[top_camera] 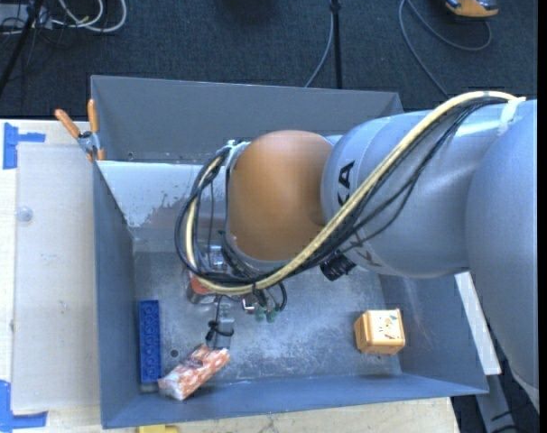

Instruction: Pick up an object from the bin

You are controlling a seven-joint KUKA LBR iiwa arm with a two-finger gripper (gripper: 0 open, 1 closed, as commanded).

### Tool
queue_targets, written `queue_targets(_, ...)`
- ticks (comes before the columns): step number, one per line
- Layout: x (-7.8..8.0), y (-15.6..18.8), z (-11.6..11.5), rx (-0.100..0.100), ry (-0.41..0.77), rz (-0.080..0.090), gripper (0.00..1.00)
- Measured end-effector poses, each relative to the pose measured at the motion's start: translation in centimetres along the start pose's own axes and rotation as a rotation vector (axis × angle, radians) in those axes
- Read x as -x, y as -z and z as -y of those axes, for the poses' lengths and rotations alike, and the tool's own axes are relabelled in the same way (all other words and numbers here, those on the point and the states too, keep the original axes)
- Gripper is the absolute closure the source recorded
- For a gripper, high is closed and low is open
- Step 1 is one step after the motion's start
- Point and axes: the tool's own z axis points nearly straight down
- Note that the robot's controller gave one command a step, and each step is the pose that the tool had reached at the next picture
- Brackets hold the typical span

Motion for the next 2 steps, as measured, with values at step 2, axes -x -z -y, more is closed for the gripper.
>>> queue_targets(2, -2.0, -4.3, 1.5, 0.002, 0.049, 0.006, 0.0)
